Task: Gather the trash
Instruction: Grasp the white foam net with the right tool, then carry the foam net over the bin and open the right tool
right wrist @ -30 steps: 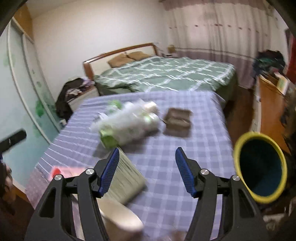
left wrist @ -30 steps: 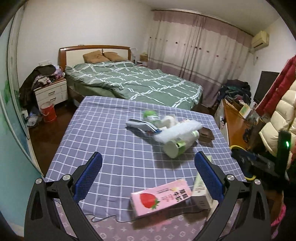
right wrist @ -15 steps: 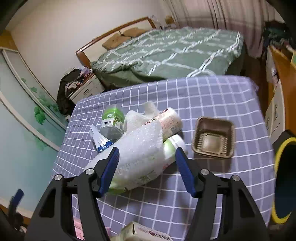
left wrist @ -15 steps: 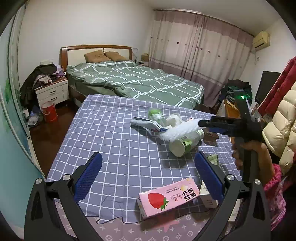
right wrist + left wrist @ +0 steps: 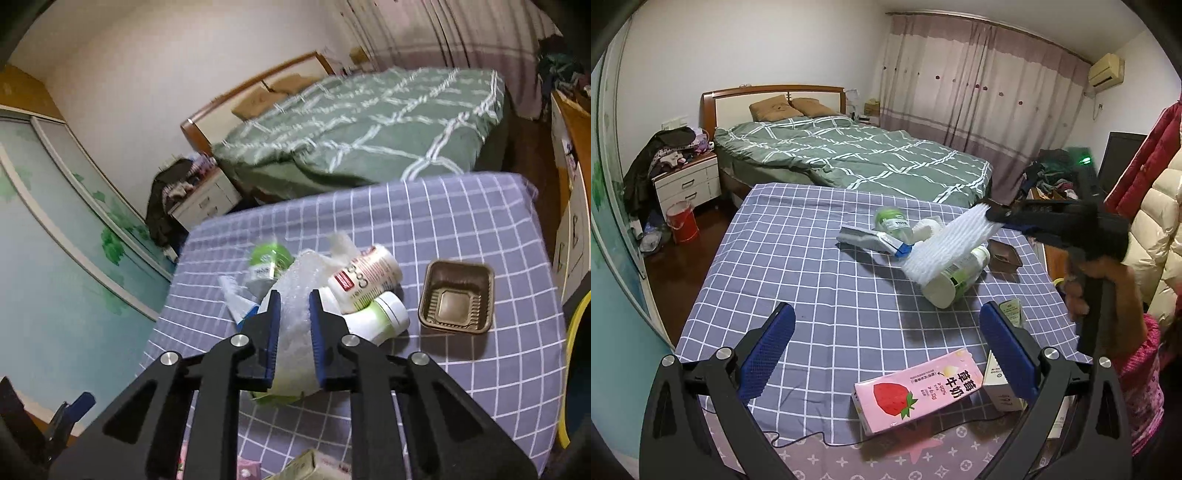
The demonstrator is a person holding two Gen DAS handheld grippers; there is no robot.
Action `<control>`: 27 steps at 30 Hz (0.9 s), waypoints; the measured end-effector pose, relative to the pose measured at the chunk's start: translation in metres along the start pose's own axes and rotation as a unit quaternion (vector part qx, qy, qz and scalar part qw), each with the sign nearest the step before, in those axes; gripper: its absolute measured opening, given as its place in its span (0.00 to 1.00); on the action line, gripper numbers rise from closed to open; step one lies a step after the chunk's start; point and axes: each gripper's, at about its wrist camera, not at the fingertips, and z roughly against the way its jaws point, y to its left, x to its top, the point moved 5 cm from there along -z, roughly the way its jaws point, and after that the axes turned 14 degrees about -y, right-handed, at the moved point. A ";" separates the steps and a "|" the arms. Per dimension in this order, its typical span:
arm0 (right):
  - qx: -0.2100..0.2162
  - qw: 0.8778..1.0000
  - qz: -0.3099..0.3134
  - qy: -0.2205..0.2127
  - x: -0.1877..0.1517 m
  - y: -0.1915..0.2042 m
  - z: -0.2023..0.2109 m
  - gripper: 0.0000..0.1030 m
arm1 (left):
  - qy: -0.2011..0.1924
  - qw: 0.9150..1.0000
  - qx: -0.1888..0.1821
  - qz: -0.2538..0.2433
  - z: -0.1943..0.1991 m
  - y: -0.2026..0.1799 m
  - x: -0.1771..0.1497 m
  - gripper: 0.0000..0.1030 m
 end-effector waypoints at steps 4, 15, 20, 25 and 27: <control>0.012 0.999 0.019 -0.037 0.010 0.011 0.035 0.14 | -0.002 1.000 -0.003 -0.005 0.001 -0.003 0.001 0.95; -0.100 0.980 0.063 -0.162 0.028 -0.038 0.141 0.15 | 0.005 1.000 -0.021 -0.012 0.000 -0.014 -0.006 0.95; -0.233 0.949 0.058 -0.206 0.024 -0.109 0.189 0.15 | 0.018 1.000 -0.017 -0.013 -0.002 -0.011 -0.017 0.95; -0.343 0.917 0.034 -0.200 0.005 -0.186 0.216 0.16 | 0.026 0.999 -0.010 -0.016 -0.003 -0.009 -0.024 0.95; -0.373 0.908 0.026 -0.191 -0.005 -0.212 0.221 0.16 | 0.028 0.999 -0.008 -0.022 -0.003 -0.011 -0.027 0.95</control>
